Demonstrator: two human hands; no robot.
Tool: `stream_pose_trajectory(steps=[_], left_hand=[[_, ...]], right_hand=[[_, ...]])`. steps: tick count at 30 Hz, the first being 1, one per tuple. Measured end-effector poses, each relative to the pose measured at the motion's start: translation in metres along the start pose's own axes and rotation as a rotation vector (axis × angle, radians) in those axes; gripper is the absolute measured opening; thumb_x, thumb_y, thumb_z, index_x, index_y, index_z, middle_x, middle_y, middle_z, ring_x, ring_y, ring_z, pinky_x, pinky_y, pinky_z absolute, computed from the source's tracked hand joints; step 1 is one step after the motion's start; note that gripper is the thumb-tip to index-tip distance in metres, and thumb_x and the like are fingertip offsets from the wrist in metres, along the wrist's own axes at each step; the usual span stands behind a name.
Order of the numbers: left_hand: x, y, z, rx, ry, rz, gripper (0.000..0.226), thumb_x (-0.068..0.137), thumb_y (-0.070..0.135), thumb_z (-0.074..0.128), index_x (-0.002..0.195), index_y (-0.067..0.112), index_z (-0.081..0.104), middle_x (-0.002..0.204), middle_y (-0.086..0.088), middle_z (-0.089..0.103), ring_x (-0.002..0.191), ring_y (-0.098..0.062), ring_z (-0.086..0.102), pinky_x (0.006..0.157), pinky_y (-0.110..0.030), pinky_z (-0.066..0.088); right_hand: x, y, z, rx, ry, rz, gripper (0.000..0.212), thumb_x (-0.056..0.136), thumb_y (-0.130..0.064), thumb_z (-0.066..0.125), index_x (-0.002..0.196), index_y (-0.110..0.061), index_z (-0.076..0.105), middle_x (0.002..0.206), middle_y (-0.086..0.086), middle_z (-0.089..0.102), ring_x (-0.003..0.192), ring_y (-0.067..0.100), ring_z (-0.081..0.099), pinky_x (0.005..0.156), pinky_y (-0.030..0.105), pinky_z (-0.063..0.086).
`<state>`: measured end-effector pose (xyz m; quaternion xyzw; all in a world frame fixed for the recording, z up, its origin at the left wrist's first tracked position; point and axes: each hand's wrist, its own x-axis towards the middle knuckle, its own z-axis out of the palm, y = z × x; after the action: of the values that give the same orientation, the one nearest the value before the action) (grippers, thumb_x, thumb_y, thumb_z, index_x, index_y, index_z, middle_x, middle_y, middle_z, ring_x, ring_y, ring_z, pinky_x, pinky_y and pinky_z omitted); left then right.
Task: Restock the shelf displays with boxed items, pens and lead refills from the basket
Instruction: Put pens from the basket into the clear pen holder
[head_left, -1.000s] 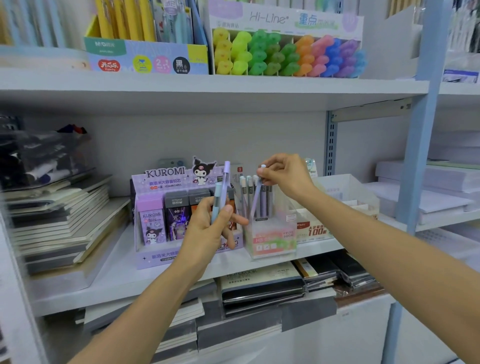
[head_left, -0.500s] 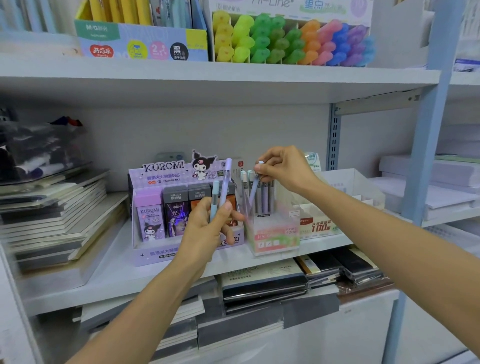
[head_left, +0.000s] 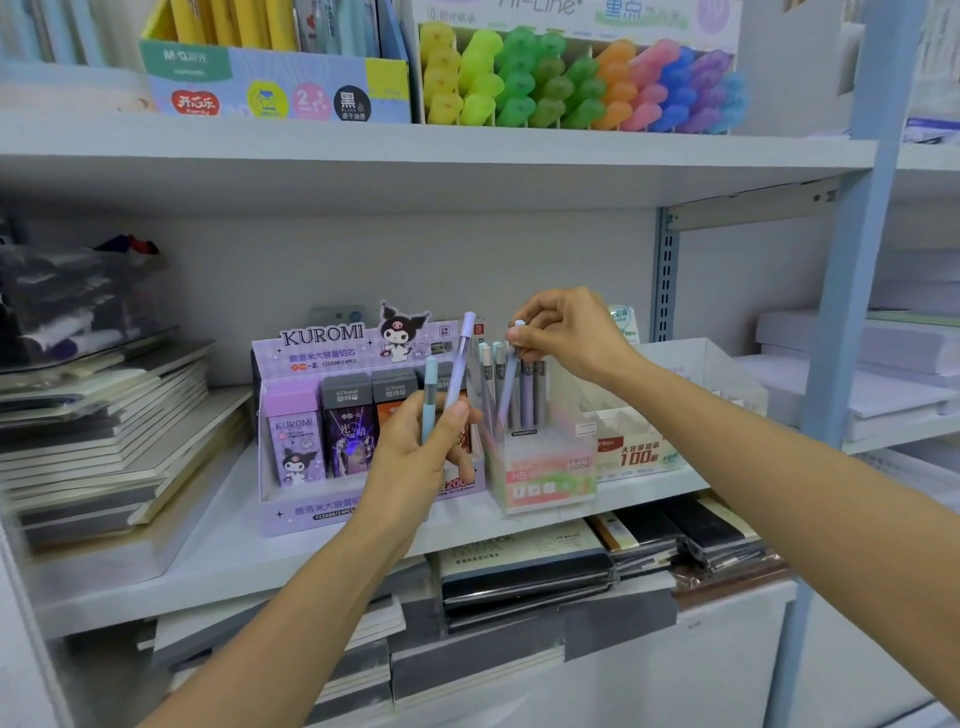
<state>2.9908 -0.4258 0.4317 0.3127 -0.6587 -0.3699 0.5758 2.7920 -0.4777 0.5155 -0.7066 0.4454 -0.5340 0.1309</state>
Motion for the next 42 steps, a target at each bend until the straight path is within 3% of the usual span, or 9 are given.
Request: stream_pose_trajectory(steps=[3,7,11,17,25,31,34,37,42], left_hand=[[0.001,0.001,0.002,0.014,-0.039,0.031,0.025,0.099,0.027,0.050,0.114,0.010,0.059,0.090,0.008,0.073,0.051,-0.010,0.059,0.045,-0.008,0.039],[0.003,0.003,0.008,0.085,-0.146,0.111,0.022,0.101,0.026,0.044,0.116,0.014,0.055,0.109,0.008,0.070,0.054,-0.016,0.063,0.057,-0.009,0.047],[0.006,0.000,0.006,0.088,-0.118,0.149,0.018,0.102,0.027,0.043,0.108,0.015,0.054,0.091,0.003,0.068,0.051,-0.014,0.055,0.052,-0.015,0.044],[-0.006,-0.001,0.005,0.052,-0.092,0.222,0.023,0.100,0.036,0.043,0.106,0.018,0.055,0.082,0.002,0.063,0.063,-0.016,0.054,0.063,-0.022,0.049],[-0.012,0.011,0.019,0.010,-0.043,0.140,0.016,0.103,0.024,0.042,0.106,0.016,0.056,0.083,0.001,0.066,0.059,-0.008,0.054,0.050,-0.012,0.042],[-0.012,0.016,0.016,-0.012,-0.052,0.093,0.017,0.103,0.021,0.042,0.107,0.014,0.056,0.083,-0.001,0.067,0.058,-0.008,0.054,0.048,-0.010,0.041],[-0.011,0.017,0.016,-0.023,-0.047,0.074,0.017,0.102,0.021,0.043,0.105,0.014,0.057,0.086,-0.005,0.068,0.058,-0.008,0.054,0.048,-0.009,0.041],[-0.010,0.018,0.017,-0.031,-0.047,0.063,0.020,0.102,0.020,0.043,0.104,0.010,0.060,0.084,-0.005,0.068,0.056,-0.009,0.053,0.048,-0.010,0.041],[-0.009,0.022,0.019,0.018,-0.042,0.024,0.032,0.102,0.029,0.042,0.102,0.007,0.066,0.080,-0.002,0.069,0.061,-0.002,0.057,0.051,-0.012,0.040]], right_hand=[[0.000,-0.001,0.004,-0.002,-0.007,0.014,0.012,0.083,-0.007,0.075,0.090,0.000,0.068,0.074,0.015,0.070,0.074,0.026,0.073,0.072,0.033,0.061],[0.001,-0.005,0.005,-0.014,-0.036,-0.006,0.011,0.083,-0.008,0.074,0.091,-0.002,0.068,0.075,0.015,0.070,0.074,0.028,0.072,0.071,0.034,0.061],[-0.009,-0.002,0.006,-0.009,-0.038,0.010,0.013,0.082,-0.008,0.075,0.090,0.000,0.069,0.076,0.017,0.071,0.072,0.029,0.072,0.071,0.035,0.061],[-0.026,-0.010,0.000,0.018,-0.069,-0.062,0.012,0.080,-0.005,0.076,0.087,0.000,0.068,0.072,0.016,0.069,0.068,0.023,0.071,0.068,0.031,0.061],[-0.021,-0.015,0.008,-0.160,-0.007,-0.055,0.019,0.079,-0.013,0.079,0.087,-0.003,0.065,0.072,0.013,0.071,0.067,0.026,0.071,0.070,0.046,0.059],[-0.020,-0.011,0.015,-0.382,-0.071,-0.068,0.015,0.084,-0.024,0.074,0.094,-0.012,0.076,0.087,0.003,0.074,0.077,0.012,0.068,0.079,0.034,0.057],[-0.025,-0.019,0.003,-0.057,0.009,-0.022,0.022,0.091,-0.026,0.066,0.107,-0.010,0.071,0.093,0.006,0.074,0.073,0.008,0.066,0.068,0.022,0.056],[-0.030,-0.033,-0.007,0.402,-0.100,0.018,0.025,0.094,-0.021,0.062,0.115,-0.009,0.066,0.092,0.004,0.074,0.078,0.015,0.070,0.068,0.024,0.057],[-0.036,-0.045,-0.005,0.452,-0.228,-0.016,0.009,0.092,-0.011,0.063,0.100,-0.010,0.068,0.087,0.008,0.073,0.079,0.016,0.070,0.072,0.026,0.058]])
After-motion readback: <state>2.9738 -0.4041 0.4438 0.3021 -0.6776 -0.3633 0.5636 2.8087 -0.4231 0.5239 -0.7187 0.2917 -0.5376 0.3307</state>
